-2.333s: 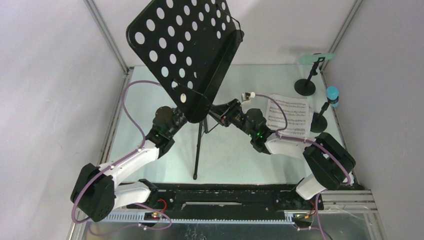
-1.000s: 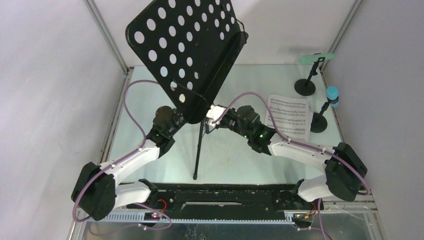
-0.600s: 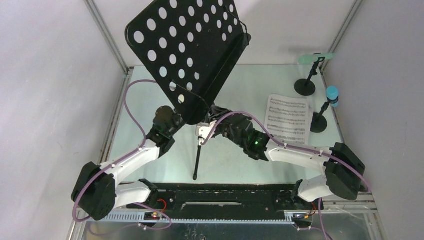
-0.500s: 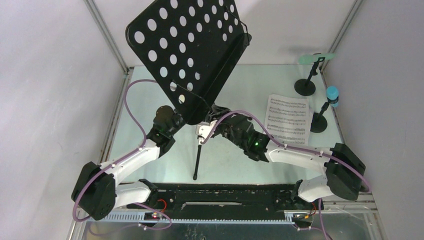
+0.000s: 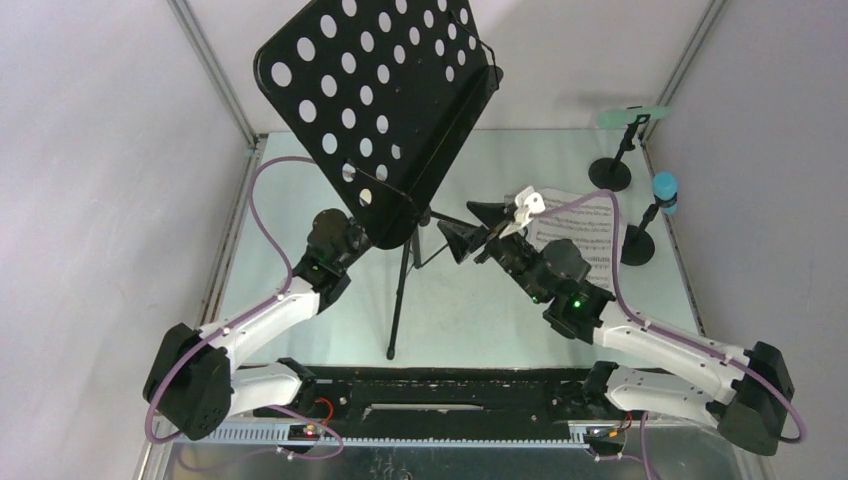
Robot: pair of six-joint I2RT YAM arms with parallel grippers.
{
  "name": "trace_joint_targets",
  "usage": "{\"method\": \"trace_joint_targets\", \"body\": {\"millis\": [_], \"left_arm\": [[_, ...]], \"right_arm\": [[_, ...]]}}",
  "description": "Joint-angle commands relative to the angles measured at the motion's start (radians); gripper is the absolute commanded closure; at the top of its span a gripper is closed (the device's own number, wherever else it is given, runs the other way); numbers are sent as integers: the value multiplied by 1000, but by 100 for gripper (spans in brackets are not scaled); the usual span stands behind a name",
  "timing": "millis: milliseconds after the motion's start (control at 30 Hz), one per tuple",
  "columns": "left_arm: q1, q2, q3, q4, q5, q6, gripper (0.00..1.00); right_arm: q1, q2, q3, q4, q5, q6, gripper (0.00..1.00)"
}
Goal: Pack up the instrument practice props
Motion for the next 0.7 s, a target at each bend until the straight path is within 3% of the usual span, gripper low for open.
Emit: {"method": "trace_joint_targets", "body": {"millis": [0,100,333,667], "left_arm": [[-26,46,5,-187,76,-71,100],[-27,45,5,-192,78,-71,100],[-27,45,4,-198,77,-68,100],[-27,47,9,-202,80,-69,100]], "right_arm": [[-105,23,-19,-159,10,765,25],[-177,54,-19,-155,-119,1029,24],[-202,153,-21,-119,-172,1411,24],[-197,274,-34,6,-156,1588,28]]}}
